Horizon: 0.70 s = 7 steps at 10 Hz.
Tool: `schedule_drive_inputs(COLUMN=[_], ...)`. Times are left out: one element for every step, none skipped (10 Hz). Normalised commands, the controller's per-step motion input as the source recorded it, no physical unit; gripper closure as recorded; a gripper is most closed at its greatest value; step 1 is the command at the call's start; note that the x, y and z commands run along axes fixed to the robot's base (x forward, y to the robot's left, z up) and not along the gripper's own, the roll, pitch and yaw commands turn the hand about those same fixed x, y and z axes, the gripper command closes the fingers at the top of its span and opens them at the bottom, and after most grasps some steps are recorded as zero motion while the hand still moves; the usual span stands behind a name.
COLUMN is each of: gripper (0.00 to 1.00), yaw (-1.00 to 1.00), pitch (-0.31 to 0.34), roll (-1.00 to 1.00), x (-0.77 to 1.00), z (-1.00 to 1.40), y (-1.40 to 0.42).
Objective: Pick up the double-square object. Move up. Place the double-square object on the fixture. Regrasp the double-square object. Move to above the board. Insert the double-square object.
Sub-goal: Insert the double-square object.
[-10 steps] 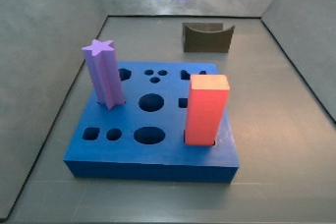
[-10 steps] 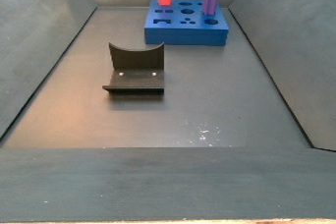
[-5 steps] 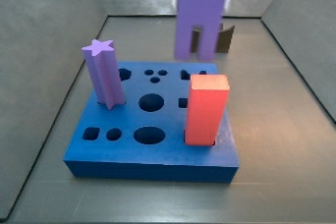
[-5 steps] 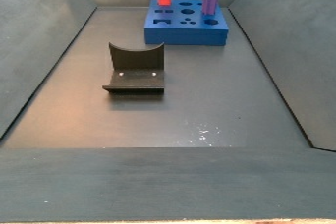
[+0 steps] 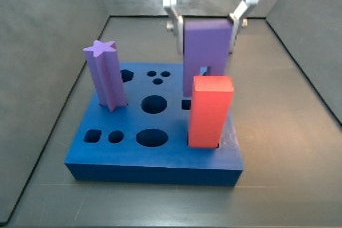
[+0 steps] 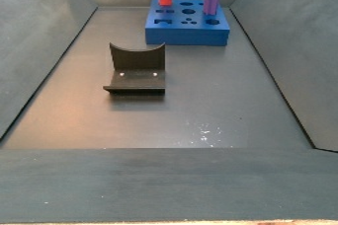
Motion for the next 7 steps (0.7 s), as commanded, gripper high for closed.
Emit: schedule_drive_inputs(gripper=[1.0, 1.0, 1.0, 1.0, 1.0, 1.0, 1.0], yaw=[0.0, 0.0, -0.1, -0.07, -0.07, -0.12, -0.12], pitch=[-0.077, -0.007, 0.0, -0.021, -0.003, 0.007, 0.006], roll=[0.45, 0.21, 0.15, 0.0, 0.0, 0.0, 0.0], x=[0.05, 0.08, 0.13, 0.0, 0.0, 0.03, 0.0], z=[-0.3, -0.4, -0.39, -0.4, -0.36, -0.15, -0.06], y=[0.0, 0.0, 0.0, 0.0, 0.03, 0.07, 0.11])
